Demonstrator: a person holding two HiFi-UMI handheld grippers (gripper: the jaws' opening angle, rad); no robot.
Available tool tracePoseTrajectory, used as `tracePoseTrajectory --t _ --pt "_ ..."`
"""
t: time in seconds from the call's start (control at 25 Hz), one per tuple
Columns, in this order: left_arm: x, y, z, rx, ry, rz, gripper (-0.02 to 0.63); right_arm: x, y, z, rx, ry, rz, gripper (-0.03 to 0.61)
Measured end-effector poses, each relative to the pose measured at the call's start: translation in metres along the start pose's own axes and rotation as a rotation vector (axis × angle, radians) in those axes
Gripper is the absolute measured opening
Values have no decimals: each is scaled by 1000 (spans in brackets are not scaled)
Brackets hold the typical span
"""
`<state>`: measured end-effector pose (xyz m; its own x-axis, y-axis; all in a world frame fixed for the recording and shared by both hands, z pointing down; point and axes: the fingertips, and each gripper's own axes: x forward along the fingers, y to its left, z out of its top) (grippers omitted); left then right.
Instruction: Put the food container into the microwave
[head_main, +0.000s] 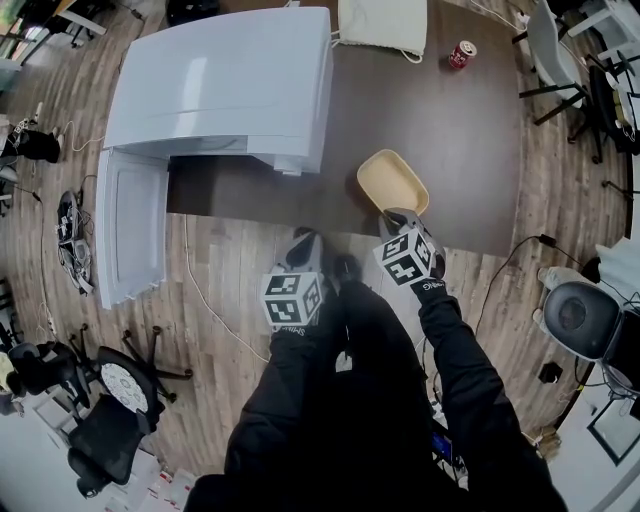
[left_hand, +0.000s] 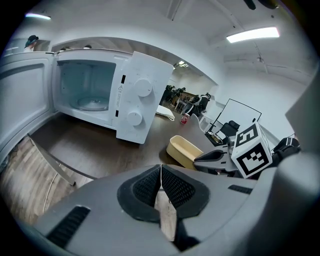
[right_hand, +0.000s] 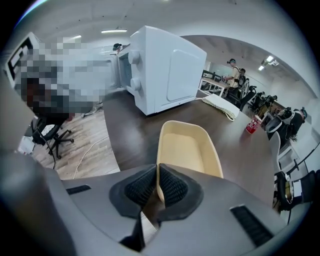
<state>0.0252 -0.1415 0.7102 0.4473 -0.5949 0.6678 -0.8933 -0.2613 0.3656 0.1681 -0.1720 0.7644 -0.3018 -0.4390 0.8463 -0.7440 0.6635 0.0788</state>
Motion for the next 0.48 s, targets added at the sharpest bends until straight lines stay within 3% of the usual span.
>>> tracePoseTrajectory --t 0.48 --pt "-30 0 9 -9 -64 15 34 -50 22 30 -67 -70 -40 34"
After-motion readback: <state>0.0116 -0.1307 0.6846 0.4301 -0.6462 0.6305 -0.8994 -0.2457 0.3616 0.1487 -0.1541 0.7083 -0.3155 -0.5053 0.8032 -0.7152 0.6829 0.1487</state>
